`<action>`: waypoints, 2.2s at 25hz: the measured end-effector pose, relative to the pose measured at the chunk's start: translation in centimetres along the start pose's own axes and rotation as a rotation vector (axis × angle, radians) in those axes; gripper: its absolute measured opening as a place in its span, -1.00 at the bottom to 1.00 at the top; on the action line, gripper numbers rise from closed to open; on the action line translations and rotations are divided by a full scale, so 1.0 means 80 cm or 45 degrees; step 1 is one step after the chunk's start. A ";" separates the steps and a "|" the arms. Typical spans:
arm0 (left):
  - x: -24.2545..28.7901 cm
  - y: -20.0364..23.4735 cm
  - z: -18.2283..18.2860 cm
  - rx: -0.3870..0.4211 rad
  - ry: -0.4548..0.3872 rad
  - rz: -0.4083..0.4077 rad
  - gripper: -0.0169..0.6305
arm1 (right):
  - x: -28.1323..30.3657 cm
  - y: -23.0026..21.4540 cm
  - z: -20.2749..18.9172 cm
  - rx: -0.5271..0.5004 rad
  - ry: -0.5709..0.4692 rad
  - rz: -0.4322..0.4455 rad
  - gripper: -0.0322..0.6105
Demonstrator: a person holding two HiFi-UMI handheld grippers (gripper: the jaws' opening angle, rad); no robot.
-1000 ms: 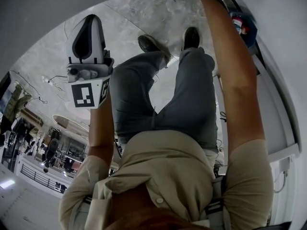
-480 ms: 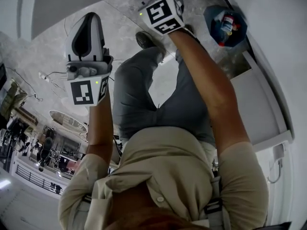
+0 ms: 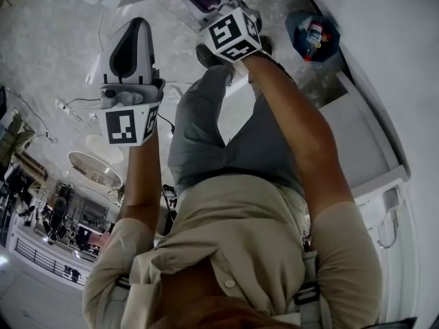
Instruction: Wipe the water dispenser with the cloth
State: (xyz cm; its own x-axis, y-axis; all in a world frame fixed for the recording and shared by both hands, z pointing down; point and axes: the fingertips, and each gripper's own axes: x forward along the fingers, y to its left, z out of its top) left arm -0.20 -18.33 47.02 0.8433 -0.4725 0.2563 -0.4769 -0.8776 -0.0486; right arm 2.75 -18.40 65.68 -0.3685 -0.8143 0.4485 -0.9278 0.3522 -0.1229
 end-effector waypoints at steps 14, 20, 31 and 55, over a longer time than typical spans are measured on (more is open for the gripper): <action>-0.100 0.044 0.164 0.019 -0.077 0.090 -0.88 | -0.165 -0.142 0.183 -0.064 -0.006 -0.382 -0.67; -0.154 0.038 0.215 0.185 -0.025 0.073 -0.88 | -0.251 -0.101 0.257 -0.121 -0.064 -0.363 -0.67; -0.273 0.052 0.313 0.166 -0.014 0.232 -0.88 | -0.402 -0.006 0.448 -0.201 -0.274 -0.257 -0.68; -0.360 -0.004 0.445 0.238 -0.170 0.248 -0.88 | -0.545 0.130 0.600 -0.233 -0.410 0.059 -0.70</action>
State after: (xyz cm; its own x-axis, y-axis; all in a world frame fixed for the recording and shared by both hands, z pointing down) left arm -15.52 -7.34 5.30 0.7714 -0.6291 0.0961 -0.5895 -0.7633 -0.2644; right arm 6.40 -1.35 2.32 -0.4360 -0.8888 0.1411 -0.8949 0.4448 0.0367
